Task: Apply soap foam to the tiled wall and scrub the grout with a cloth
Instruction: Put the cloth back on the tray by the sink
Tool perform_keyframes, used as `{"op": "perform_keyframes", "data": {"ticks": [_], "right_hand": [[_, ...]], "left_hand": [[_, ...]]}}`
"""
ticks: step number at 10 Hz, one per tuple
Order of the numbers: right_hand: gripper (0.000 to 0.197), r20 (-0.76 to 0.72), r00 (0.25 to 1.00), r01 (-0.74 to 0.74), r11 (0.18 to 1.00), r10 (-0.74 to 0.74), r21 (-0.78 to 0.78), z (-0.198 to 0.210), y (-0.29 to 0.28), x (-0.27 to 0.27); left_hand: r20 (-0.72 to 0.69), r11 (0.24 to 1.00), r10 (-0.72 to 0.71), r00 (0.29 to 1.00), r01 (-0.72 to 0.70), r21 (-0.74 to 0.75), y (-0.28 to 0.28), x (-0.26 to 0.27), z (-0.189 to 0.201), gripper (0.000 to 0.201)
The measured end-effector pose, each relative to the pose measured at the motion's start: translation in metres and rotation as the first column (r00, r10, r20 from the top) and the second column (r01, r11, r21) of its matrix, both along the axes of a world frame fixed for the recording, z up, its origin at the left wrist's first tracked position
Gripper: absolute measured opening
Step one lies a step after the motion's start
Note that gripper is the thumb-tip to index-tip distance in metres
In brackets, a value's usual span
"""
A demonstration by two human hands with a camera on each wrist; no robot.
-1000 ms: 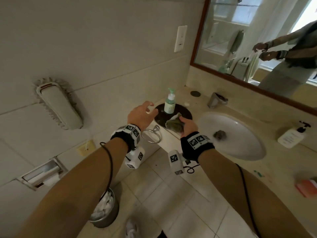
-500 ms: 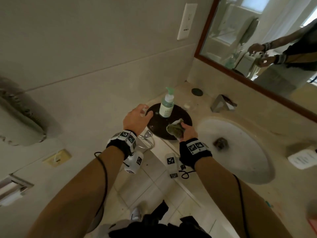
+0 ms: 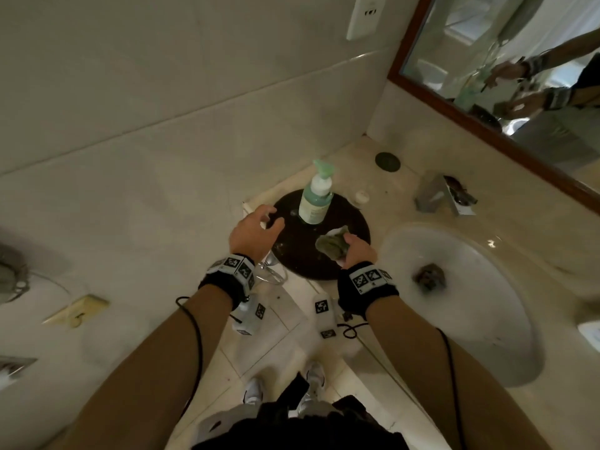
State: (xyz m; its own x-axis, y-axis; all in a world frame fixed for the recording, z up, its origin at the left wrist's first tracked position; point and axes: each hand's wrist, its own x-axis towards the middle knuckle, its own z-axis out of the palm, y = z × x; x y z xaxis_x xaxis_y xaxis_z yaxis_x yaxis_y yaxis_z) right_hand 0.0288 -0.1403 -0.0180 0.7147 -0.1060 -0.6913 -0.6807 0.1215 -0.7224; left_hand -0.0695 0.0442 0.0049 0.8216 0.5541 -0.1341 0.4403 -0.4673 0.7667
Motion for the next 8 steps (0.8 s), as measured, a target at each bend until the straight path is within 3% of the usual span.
{"op": "perform_keyframes", "data": {"ticks": [2, 4, 6, 8], "right_hand": [[0.031, -0.051, 0.984, -0.173, 0.985, 0.172, -0.018, 0.007, 0.008, 0.025], [0.029, -0.124, 0.952, -0.288, 0.956, 0.279, -0.060, -0.007, 0.013, 0.051], [0.031, -0.069, 0.919, -0.395, 0.903, 0.389, -0.169, 0.000, 0.014, 0.055], [0.040, -0.001, 0.785, -0.566, 0.716, 0.620, -0.408, -0.012, 0.004, 0.065]], "left_hand": [[-0.058, 0.996, 0.089, 0.994, -0.089, -0.001, -0.002, 0.016, -0.012, 0.037], [-0.078, 0.991, 0.130, 0.988, -0.130, 0.015, -0.003, 0.025, -0.014, 0.039], [-0.084, 0.989, 0.145, 0.986, -0.144, 0.009, 0.000, 0.028, -0.010, 0.038], [-0.030, 0.990, 0.139, 0.990, -0.139, 0.000, 0.000, 0.025, -0.004, 0.038]]}}
